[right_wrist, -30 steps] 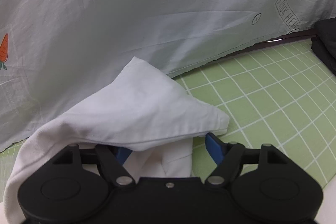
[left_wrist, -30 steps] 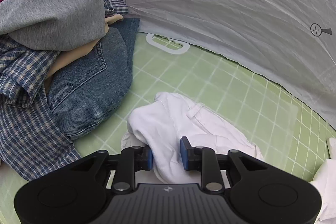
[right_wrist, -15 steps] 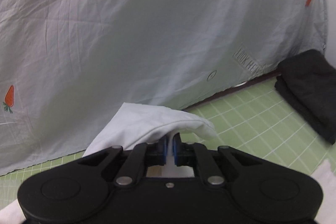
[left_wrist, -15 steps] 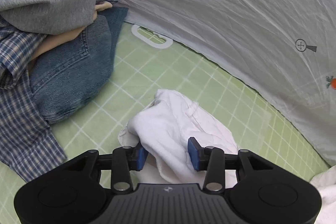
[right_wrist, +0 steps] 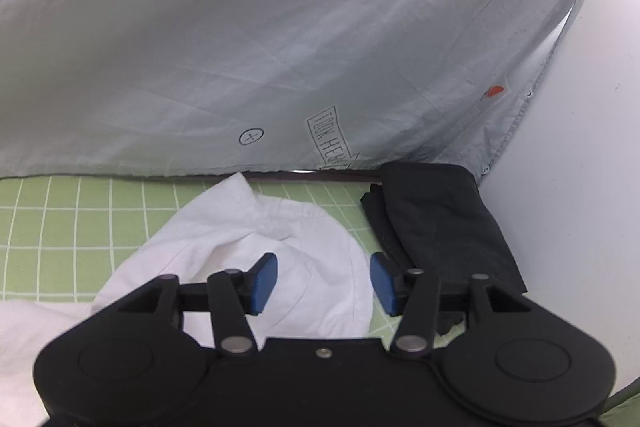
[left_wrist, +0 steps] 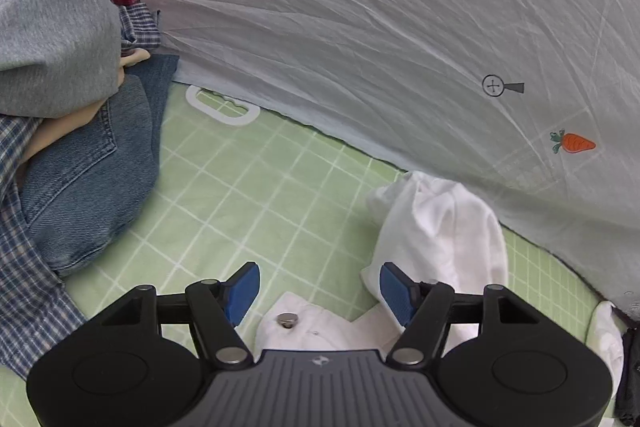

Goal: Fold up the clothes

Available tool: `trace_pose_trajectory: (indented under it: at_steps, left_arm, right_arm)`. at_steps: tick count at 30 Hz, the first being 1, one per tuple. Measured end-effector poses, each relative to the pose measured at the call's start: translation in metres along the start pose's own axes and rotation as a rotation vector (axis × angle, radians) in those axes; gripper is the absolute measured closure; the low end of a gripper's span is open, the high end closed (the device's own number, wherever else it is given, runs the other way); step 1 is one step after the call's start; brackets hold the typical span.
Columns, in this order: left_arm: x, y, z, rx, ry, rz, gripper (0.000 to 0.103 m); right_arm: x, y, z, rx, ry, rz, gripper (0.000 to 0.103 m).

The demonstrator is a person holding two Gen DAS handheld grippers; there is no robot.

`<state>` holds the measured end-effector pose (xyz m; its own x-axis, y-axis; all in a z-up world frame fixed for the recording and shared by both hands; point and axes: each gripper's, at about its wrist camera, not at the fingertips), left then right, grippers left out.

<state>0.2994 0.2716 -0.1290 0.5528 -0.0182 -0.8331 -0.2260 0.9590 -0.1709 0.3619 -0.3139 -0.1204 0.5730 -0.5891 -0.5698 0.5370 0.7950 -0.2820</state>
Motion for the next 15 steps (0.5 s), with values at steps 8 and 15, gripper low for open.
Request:
trace_pose_trajectory:
  at_steps: [8, 15]
  left_arm:
    - [0.029, 0.015, -0.053, 0.032, 0.208, 0.003, 0.033]
    - [0.016, 0.014, -0.071, 0.026, 0.173, 0.019, 0.076]
  right_arm:
    - [-0.036, -0.008, -0.062, -0.003, 0.115, 0.049, 0.031]
    - [-0.068, -0.015, -0.08, 0.01, 0.152, 0.073, 0.03]
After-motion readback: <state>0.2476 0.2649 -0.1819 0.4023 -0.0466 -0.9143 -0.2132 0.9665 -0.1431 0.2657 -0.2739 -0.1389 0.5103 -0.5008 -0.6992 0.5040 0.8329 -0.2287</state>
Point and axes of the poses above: each gripper's, at about its wrist camera, not at the fingertips, and x roughly the way its jaws point, y to its left, z to its top, and after that the axes turned 12 degrees about x, right-handed
